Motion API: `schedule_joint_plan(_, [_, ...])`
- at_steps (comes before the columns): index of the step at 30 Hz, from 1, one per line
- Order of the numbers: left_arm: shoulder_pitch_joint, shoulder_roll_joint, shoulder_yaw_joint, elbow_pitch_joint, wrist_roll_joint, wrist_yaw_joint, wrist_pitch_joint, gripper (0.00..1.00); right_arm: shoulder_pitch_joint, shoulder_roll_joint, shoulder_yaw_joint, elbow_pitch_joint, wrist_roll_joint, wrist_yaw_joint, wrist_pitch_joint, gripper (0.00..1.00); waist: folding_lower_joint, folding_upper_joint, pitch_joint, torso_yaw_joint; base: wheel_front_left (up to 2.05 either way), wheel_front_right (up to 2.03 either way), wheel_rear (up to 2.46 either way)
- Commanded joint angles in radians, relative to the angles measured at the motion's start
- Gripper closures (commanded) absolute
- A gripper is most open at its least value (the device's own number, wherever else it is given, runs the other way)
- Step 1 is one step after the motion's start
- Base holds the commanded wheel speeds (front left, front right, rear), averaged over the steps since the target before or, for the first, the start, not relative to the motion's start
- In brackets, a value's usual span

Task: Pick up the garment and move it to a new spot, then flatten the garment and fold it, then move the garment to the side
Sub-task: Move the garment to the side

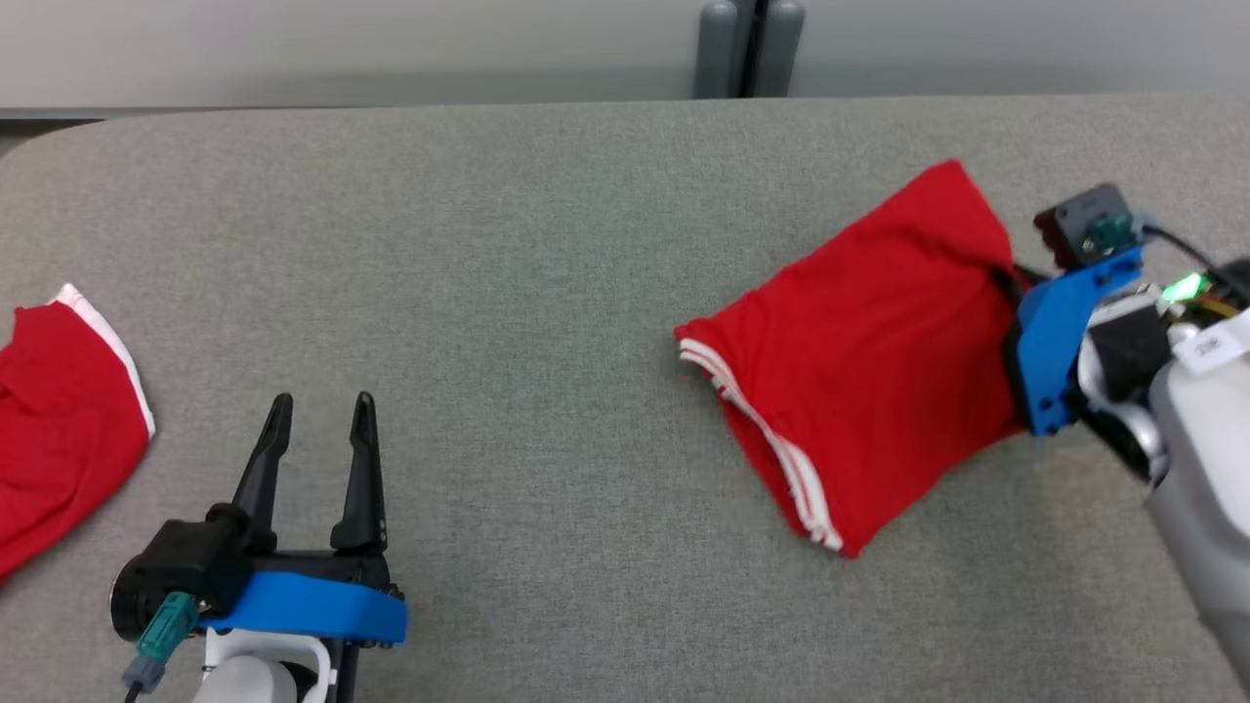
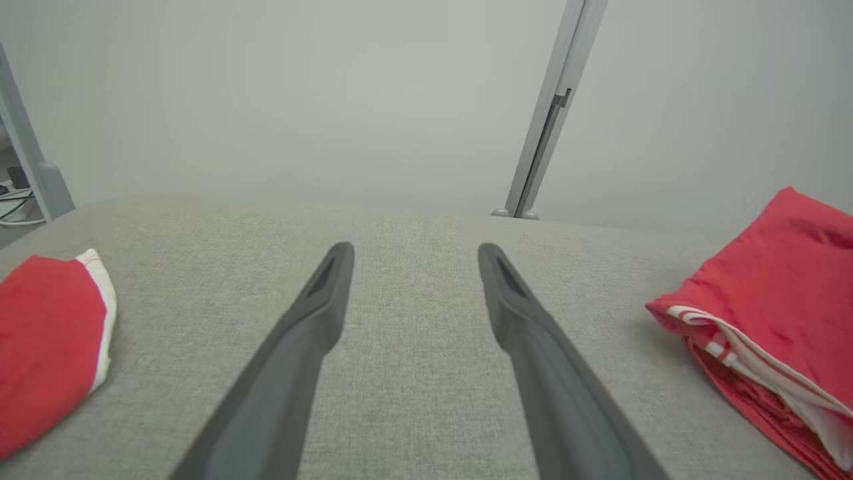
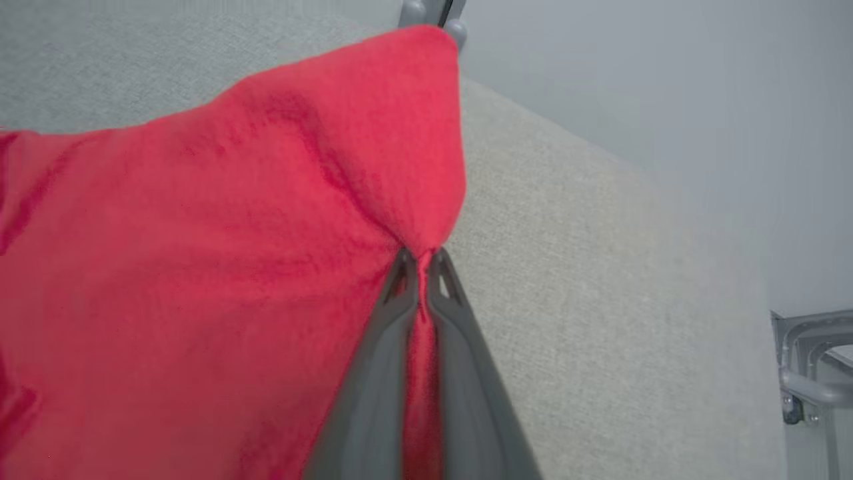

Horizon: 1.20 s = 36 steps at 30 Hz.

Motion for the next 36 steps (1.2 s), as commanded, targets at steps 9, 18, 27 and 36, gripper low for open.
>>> schedule_joint_plan(9, [-0.119,-0.016,-0.009,-0.013,0.04,-0.05,-0.012,0.0,-0.268,-0.21,0.04,0.026,0.0,0.0,-0.033,1.0,-0.0001,-0.0003,0.152,-0.05,0.0,0.0,0.0])
schedule_joint_plan(18, [-0.265,-0.025,-0.02,-0.036,0.076,-0.091,-0.012,0.0,-0.366,-0.344,-0.057,0.104,-0.029,-0.001,-0.132,1.0,-0.0001,-0.0003,0.287,-0.103,0.0,0.0,0.0])
schedule_joint_plan(27, [-0.327,-0.004,-0.01,-0.047,0.101,-0.102,-0.012,0.0,-0.372,-0.39,-0.108,0.088,-0.123,-0.001,-0.224,1.0,-0.0001,-0.0003,0.357,-0.123,0.0,0.0,0.0])
schedule_joint_plan(36, [-0.318,-0.014,0.0,-0.04,0.103,-0.103,-0.012,0.0,-0.325,-0.362,-0.186,0.068,-0.226,-0.001,-0.228,0.0,-0.0001,-0.0003,0.349,-0.103,0.0,0.0,0.0])
